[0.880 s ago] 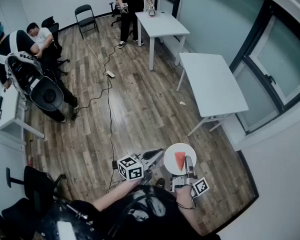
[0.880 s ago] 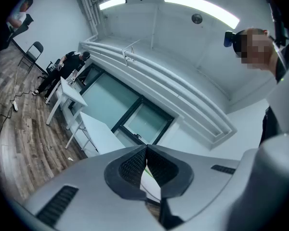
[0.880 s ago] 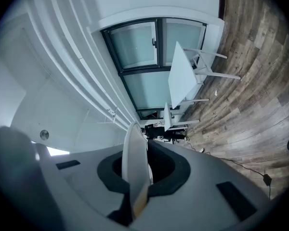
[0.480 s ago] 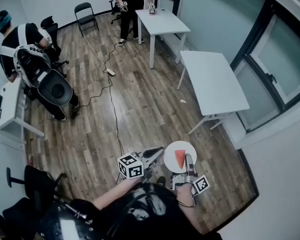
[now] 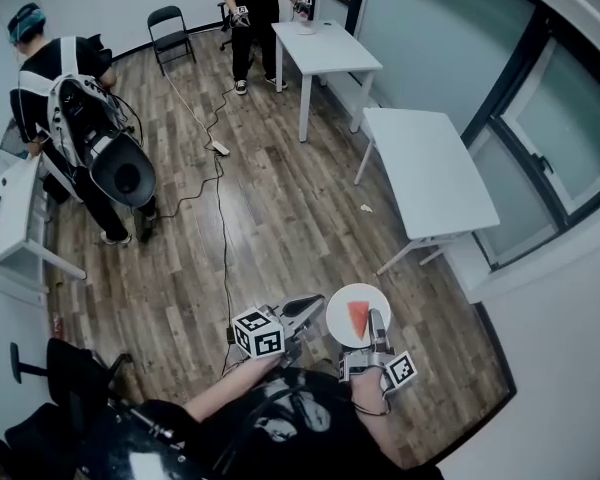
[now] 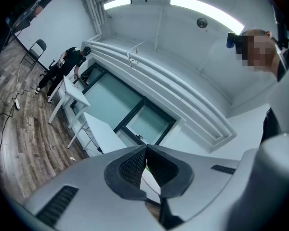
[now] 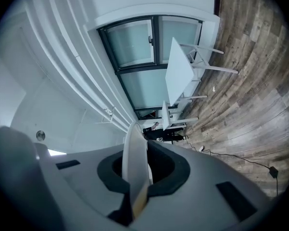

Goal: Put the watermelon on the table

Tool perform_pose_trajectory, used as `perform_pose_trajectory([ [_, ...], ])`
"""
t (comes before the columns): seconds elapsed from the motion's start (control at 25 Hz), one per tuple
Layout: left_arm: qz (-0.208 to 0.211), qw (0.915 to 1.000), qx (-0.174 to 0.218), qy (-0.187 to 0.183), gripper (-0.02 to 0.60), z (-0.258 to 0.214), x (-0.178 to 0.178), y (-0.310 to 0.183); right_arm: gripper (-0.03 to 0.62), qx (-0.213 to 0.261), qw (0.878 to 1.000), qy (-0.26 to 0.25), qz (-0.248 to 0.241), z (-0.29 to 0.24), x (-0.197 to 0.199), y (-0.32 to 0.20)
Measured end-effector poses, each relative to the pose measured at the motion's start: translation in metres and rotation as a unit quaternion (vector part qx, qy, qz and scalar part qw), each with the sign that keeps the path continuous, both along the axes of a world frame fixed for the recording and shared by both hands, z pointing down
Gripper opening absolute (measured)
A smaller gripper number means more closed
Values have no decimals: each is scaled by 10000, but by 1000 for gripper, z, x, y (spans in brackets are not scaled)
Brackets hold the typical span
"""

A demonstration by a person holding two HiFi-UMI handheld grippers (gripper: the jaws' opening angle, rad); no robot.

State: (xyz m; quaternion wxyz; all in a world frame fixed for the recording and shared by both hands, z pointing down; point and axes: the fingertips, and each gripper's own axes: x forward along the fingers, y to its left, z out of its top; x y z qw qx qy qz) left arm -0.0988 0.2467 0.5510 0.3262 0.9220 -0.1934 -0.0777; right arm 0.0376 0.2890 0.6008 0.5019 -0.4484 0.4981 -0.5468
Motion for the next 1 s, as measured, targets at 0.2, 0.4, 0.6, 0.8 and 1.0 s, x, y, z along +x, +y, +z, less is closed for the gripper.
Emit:
perform_pose_trajectory([
  [0.2,161,9998,-126,-5,6,13,-7,4,22,-73,9999,-63,142,12,-8,10],
  [0.4,157,9992,-370,34,5,25,-1,-7,21,-285,9993,-156,187,25,5,-2],
  [0.6,-77,9980,-590,219,5,28,14,-52,22,-344,9993,-126,-107,26,20,-52],
  [0.8,-89,9969,-665,402,5,22,57,-100,22,-119,9994,-88,-313,11,52,-102],
  [1.0,-92,9985,-498,212,5,20,106,-141,21,56,9998,-113,-138,6,113,-154],
])
